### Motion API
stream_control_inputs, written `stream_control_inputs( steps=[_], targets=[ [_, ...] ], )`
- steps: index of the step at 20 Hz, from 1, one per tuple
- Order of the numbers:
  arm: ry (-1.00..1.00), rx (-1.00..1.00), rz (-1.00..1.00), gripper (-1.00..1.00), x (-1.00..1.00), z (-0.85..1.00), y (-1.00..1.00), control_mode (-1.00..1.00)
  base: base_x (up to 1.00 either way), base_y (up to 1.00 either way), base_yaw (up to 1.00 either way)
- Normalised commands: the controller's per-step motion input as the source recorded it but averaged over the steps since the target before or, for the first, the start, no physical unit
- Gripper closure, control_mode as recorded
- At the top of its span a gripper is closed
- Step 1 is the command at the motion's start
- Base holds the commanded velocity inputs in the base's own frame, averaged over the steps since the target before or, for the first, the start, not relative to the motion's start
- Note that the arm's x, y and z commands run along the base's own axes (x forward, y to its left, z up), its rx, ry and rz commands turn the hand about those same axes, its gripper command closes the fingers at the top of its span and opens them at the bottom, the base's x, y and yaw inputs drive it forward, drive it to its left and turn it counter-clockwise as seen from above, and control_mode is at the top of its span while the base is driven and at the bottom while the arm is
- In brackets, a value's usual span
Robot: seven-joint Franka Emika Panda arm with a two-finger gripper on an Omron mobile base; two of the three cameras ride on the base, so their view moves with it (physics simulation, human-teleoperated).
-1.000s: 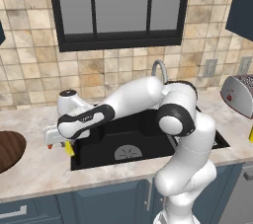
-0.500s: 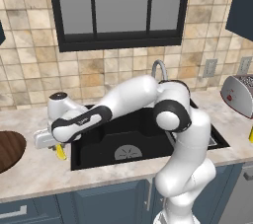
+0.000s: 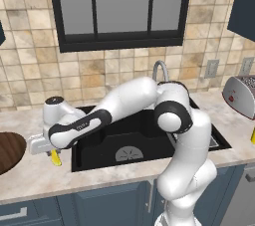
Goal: Remove the carrot and lemon wedge from the sink. Then move the bowl and cup from the counter to the sink for washing.
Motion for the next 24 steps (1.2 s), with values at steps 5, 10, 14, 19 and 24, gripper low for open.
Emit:
stream_control_inputs(
  steps=[5,10,14,19,24],
  targets=[
    [-0.03,0.02,0.0,1.0,-0.14,-0.08,0.01,-1.0,0.0,0.0,0.0],
    [-0.07,0.04,0.0,1.0,-0.07,-0.1,0.01,-1.0,0.0,0.0,0.0],
    [-0.07,0.05,0.0,1.0,-0.06,-0.09,0.02,-1.0,0.0,0.0,0.0],
    [-0.01,0.07,0.0,1.0,0.0,-0.1,0.01,-1.0,0.0,0.0,0.0],
    [0.0,0.06,0.0,1.0,-0.04,-0.11,0.0,-1.0,0.0,0.0,0.0]
  ],
)
